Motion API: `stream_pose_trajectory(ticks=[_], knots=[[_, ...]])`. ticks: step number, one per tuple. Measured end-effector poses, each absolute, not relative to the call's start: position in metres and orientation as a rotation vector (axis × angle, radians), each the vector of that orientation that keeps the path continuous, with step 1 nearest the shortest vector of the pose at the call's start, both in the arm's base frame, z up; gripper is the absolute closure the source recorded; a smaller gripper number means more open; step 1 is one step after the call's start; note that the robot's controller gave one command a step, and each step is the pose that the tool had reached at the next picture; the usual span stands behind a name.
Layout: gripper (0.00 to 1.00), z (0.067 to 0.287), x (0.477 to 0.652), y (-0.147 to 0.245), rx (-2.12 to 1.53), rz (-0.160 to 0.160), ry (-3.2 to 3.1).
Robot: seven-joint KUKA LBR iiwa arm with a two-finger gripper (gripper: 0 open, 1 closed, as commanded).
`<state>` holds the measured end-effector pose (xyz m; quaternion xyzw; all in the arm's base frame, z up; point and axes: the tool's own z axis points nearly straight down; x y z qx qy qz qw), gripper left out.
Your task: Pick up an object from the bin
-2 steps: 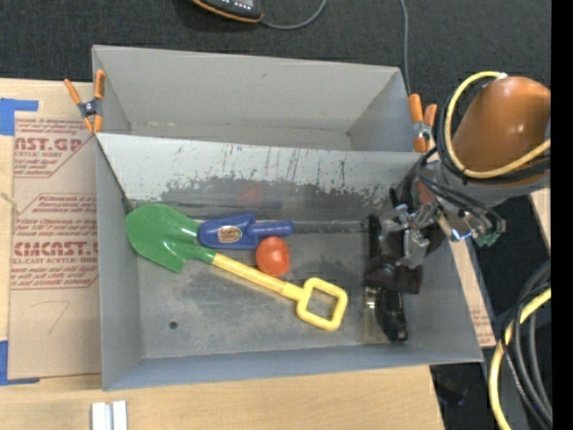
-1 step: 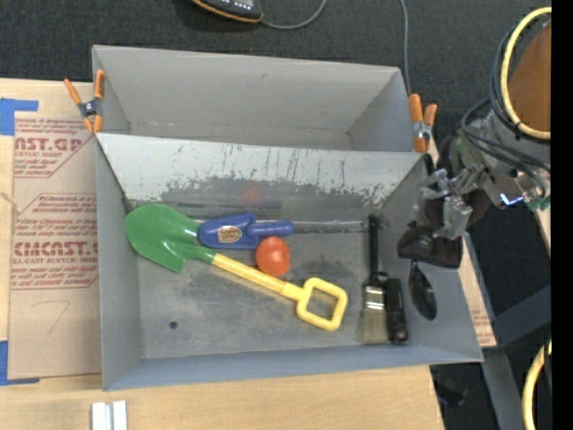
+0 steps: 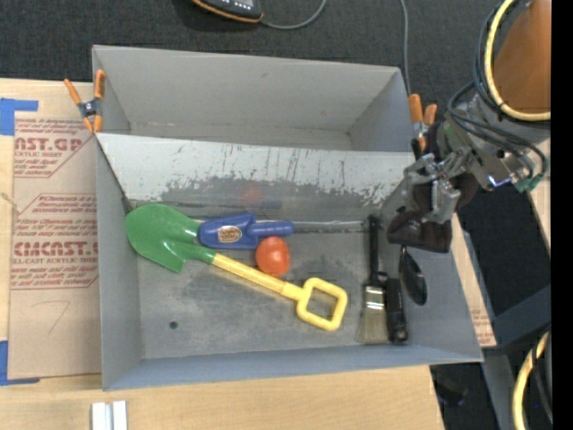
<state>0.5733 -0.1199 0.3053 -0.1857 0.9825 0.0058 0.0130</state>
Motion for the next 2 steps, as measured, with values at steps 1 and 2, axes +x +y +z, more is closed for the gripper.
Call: stream_pose_trajectory(ticks=[1, 2], knots=[[1.0, 0.283, 0.513, -0.086, -0.434, 0.012, 3.077], [1.0, 0.253, 0.534, -0.06, -0.332, 0.019, 3.089]])
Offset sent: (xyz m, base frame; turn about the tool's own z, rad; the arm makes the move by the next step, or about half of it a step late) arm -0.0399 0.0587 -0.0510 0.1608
